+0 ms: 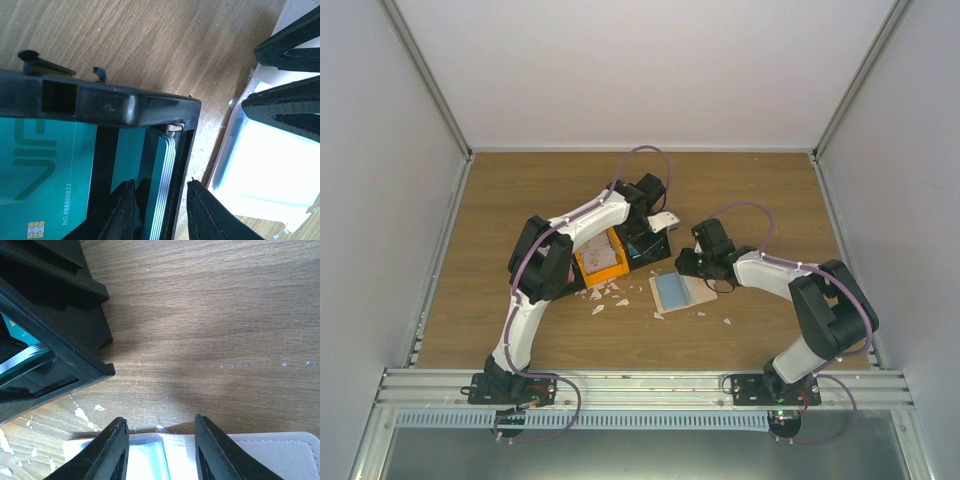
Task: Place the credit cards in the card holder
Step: Pick up the credit card from the storage box.
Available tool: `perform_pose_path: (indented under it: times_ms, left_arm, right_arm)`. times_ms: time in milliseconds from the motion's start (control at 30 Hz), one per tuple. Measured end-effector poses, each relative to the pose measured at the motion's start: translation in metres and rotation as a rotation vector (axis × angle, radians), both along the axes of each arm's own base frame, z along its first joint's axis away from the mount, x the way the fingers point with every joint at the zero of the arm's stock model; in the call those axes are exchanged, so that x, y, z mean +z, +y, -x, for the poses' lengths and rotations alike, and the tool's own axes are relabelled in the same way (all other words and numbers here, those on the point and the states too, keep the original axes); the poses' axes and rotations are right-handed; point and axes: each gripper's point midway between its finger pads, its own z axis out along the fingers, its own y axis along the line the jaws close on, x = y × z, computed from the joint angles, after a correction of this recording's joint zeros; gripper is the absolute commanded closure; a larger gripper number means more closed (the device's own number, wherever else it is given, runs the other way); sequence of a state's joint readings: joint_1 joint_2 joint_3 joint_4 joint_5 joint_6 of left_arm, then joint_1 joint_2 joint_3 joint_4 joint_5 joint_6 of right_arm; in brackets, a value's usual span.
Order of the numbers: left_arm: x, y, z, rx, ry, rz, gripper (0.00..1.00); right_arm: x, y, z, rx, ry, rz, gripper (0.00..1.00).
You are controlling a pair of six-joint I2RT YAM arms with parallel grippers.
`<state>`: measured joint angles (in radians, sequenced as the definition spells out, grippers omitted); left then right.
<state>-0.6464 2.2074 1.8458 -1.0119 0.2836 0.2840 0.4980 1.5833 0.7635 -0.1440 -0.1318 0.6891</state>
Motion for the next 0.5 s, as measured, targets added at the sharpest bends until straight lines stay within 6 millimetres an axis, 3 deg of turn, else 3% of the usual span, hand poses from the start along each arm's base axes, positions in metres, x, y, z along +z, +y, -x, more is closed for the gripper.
perform_pose_path:
  times_ms: [367,500]
  left_arm:
    - [0.013,-0.001,0.001,-0.002,-0.015,0.019,0.70]
    - [0.013,0.000,0.001,-0.005,-0.019,0.017,0.50]
  right_arm:
    - [0.000,0.000,-0.001,0.000,-0.003,-0.001,0.62]
    - [0.000,0.000,-0.001,0.000,-0.003,-0.001,0.62]
